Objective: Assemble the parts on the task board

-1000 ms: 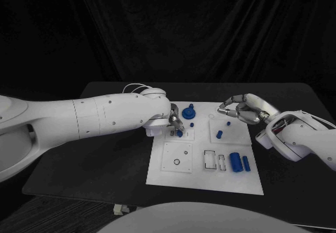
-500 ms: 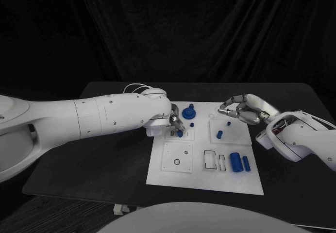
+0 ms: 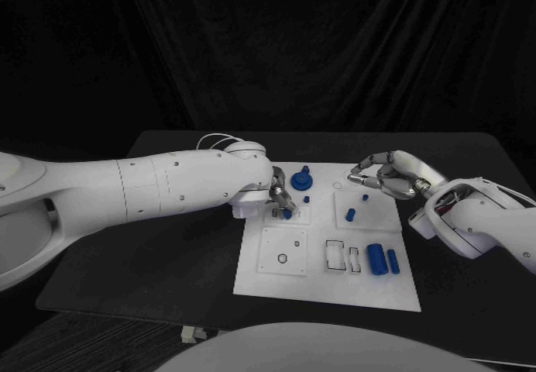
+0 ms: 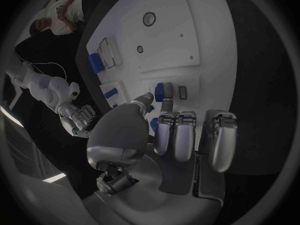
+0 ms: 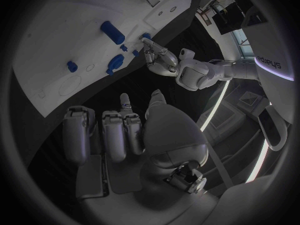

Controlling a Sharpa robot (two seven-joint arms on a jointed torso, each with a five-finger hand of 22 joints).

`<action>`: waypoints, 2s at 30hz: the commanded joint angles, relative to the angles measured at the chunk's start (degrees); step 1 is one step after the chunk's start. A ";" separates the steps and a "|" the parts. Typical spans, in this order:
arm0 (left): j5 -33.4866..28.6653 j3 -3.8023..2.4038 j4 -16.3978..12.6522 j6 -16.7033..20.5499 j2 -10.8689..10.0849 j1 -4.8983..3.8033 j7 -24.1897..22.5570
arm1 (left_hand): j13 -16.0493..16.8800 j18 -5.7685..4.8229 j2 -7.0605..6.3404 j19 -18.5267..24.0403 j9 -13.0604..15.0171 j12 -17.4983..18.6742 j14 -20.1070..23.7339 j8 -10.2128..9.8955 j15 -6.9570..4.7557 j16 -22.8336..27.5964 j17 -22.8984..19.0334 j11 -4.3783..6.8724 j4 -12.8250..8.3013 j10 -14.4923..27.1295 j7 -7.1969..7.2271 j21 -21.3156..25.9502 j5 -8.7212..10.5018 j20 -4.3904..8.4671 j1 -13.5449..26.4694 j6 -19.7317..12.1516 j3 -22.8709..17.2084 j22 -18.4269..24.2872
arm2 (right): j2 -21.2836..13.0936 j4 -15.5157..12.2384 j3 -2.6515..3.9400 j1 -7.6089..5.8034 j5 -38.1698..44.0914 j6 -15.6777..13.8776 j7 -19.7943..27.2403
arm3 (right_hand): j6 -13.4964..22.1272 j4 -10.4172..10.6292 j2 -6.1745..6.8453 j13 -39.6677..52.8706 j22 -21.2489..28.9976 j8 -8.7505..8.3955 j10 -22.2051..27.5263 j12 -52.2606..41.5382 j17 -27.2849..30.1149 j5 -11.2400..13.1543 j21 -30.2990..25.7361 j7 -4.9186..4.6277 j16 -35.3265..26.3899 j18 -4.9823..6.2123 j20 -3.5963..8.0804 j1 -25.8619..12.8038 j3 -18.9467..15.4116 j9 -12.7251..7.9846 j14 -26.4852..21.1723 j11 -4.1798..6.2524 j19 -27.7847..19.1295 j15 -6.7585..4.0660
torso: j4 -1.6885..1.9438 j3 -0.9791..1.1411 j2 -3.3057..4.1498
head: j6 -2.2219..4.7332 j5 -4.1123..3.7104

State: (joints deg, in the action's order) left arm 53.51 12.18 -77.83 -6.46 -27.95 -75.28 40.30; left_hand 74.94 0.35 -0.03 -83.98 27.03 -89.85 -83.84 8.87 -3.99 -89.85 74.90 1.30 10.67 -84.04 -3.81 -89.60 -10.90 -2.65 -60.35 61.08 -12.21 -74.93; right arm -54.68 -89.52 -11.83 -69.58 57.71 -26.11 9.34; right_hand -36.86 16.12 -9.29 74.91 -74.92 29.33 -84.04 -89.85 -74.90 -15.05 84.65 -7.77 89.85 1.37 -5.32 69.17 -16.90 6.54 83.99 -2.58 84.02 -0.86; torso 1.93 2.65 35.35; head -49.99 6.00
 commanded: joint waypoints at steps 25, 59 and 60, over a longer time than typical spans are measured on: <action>0.69 -0.02 0.82 -1.11 0.43 0.15 1.61 | 15.06 0.06 0.56 -5.09 8.50 -0.15 -6.16 5.80 -0.37 -0.15 15.10 -0.01 4.55 -5.96 0.59 0.90 -0.15 0.51 -0.43 -3.51 3.40 -13.94 | -0.10 0.09 0.04 0.27 0.14 0.08 -0.01 | 0.11 0.26 -0.27 15.09 -12.66 0.24 -5.96 -0.15 -15.10 -0.30 -0.36 -0.24 0.15 0.42 -0.45 0.21 -0.35 -0.07 6.01 -0.42 1.69 0.33 | 0.00 0.00 -0.01 | -0.01 0.07; -11.36 -0.11 0.77 -16.63 -1.19 -7.83 -0.02 | 15.06 -0.34 4.24 -5.98 22.53 -0.15 -6.16 16.25 -0.51 -0.15 15.10 0.34 5.41 -5.96 1.29 -0.34 -8.19 0.70 -3.91 -9.47 14.41 -15.03 | -0.71 0.06 0.04 0.37 0.13 0.49 0.04 | -0.56 0.36 -1.21 15.09 -12.70 0.43 -5.96 -0.15 -15.10 -11.87 -0.46 -0.31 0.15 0.41 -0.66 1.04 -1.04 -0.42 6.01 -0.65 1.81 0.54 | -0.09 -0.03 0.04 | -0.01 -1.64; -11.81 -0.11 1.80 -17.82 -0.55 -7.91 0.20 | 15.06 -0.35 4.31 -6.02 22.60 -0.15 -6.16 16.44 -0.57 -0.15 15.10 0.46 5.46 -5.96 1.42 -0.40 -10.21 0.73 -4.85 -9.07 14.08 -15.07 | -0.73 0.02 0.04 0.37 0.12 0.53 0.04 | -0.59 0.36 -1.23 15.09 -12.71 0.43 -5.96 -0.15 -15.10 -12.24 -0.44 -0.31 0.15 0.40 -0.67 1.15 -1.03 -0.44 6.01 -0.66 1.83 0.54 | -0.07 -0.02 0.03 | -0.01 -1.73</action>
State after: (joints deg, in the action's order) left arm 47.05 12.13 -77.01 -17.68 -29.19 -82.95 40.34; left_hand 74.94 0.35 4.25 -83.98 49.54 -89.85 -84.05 24.92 -4.19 -89.85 74.94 1.30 16.04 -84.04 -2.56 -89.76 -19.78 -2.23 -64.58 52.08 2.30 -74.91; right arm -55.30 -89.34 -11.82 -69.34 57.70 -25.93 9.36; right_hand -37.11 16.52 -10.48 75.11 -74.94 29.56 -84.02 -90.09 -74.90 -26.66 84.44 -8.02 89.85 1.37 -5.73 69.69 -17.93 6.18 83.99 -2.99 84.02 -0.85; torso 1.88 2.62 35.32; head -49.99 4.49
